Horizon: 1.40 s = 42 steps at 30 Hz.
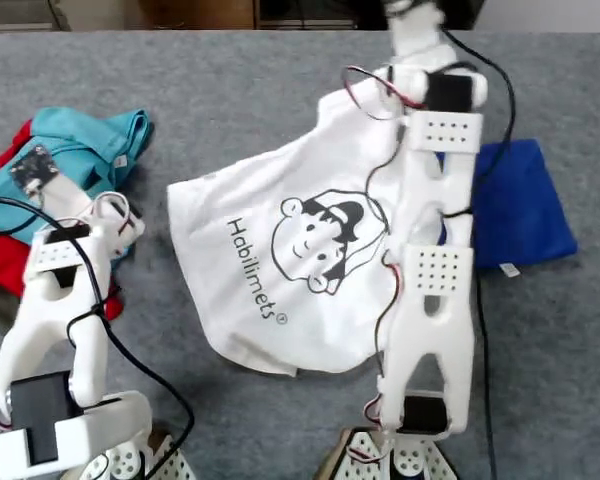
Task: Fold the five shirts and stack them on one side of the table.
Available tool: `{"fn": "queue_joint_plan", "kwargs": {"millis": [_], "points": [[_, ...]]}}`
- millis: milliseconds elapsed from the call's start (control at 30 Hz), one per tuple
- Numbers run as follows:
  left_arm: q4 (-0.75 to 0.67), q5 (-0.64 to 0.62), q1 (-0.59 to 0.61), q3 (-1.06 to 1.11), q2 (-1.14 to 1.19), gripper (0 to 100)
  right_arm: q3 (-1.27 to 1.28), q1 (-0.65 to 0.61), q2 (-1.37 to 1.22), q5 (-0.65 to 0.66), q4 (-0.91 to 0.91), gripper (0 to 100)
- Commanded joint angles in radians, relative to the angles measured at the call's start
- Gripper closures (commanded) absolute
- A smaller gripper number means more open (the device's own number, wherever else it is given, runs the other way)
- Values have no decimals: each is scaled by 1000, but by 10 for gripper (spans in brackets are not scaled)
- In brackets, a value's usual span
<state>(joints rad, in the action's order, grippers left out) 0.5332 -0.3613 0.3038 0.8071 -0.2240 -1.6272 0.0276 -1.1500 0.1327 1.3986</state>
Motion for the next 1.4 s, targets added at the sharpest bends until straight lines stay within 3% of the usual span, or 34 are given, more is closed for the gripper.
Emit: {"fn": "queue_joint_plan", "kwargs": {"millis": [0,233,467,667,867,1133,1367], "points": [[69,-23,21,-124,-4,771,-39,58,-70,-120,-107,988],[218,-66,-158,-423,76,771,-39,53,-168,-117,-152,987],[471,-186,-288,-922,496,771,-39,58,-183,-115,-157,987],[816,-258,-299,-1396,799,774,-38,58,-183,-110,-157,987],[1030,-356,-276,-1809,1064,775,-31,53,-183,-87,-157,987],[1185,-431,-273,-2188,1354,775,-30,51,-183,-87,-157,987],[1197,-459,-264,-2249,1452,776,-30,51,-183,-87,-157,987]]}}
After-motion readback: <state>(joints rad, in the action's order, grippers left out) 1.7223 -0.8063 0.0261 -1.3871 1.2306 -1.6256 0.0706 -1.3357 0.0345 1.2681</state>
